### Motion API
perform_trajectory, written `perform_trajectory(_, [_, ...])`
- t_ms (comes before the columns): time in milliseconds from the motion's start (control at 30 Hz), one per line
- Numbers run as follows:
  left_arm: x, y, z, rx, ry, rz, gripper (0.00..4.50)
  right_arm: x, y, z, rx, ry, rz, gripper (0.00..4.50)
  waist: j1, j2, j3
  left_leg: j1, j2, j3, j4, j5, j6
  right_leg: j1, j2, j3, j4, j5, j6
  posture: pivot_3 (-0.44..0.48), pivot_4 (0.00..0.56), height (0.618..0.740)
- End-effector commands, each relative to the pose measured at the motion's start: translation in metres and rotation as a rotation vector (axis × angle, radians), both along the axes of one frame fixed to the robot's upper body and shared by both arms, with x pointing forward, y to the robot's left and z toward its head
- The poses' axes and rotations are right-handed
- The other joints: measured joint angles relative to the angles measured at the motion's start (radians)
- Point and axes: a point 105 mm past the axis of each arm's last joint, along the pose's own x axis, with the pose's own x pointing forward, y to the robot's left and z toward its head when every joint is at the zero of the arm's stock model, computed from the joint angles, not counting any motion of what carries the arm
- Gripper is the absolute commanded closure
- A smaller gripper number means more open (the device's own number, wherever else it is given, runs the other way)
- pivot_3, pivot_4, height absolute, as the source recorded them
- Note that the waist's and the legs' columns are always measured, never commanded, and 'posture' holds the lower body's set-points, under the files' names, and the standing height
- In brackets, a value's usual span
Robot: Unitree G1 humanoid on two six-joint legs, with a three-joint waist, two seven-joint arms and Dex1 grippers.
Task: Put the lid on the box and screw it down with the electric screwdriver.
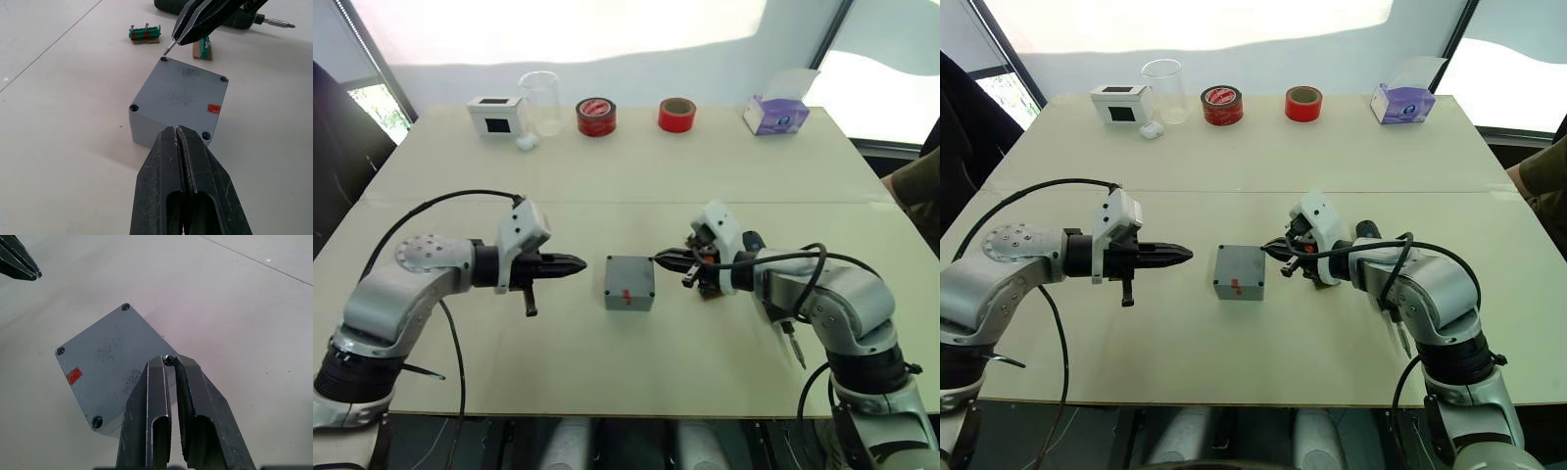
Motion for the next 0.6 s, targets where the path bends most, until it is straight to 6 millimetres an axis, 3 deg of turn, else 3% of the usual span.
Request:
perform_trajectory(33, [-0.0027,0.0019,0.0076,0.008,-0.043,0.001,4.50,0.0014,0.0031,0.0095,0.009,-0.043,0.014,4.39,0.000,0.000,0.000,0.000,0.000,0.000,0.000,0.000,0.000,0.000,0.000,0.000,0.000,0.000,0.000,0.000,0.150,0.740])
perform_trajectory(600, [-0.0057,-0.0026,0.0019,0.009,-0.040,0.008,4.50,0.0025,0.0053,0.0037,-0.013,-0.015,0.035,4.39,0.000,0.000,0.000,0.000,0.000,0.000,0.000,0.000,0.000,0.000,0.000,0.000,0.000,0.000,0.000,0.000,0.150,0.740])
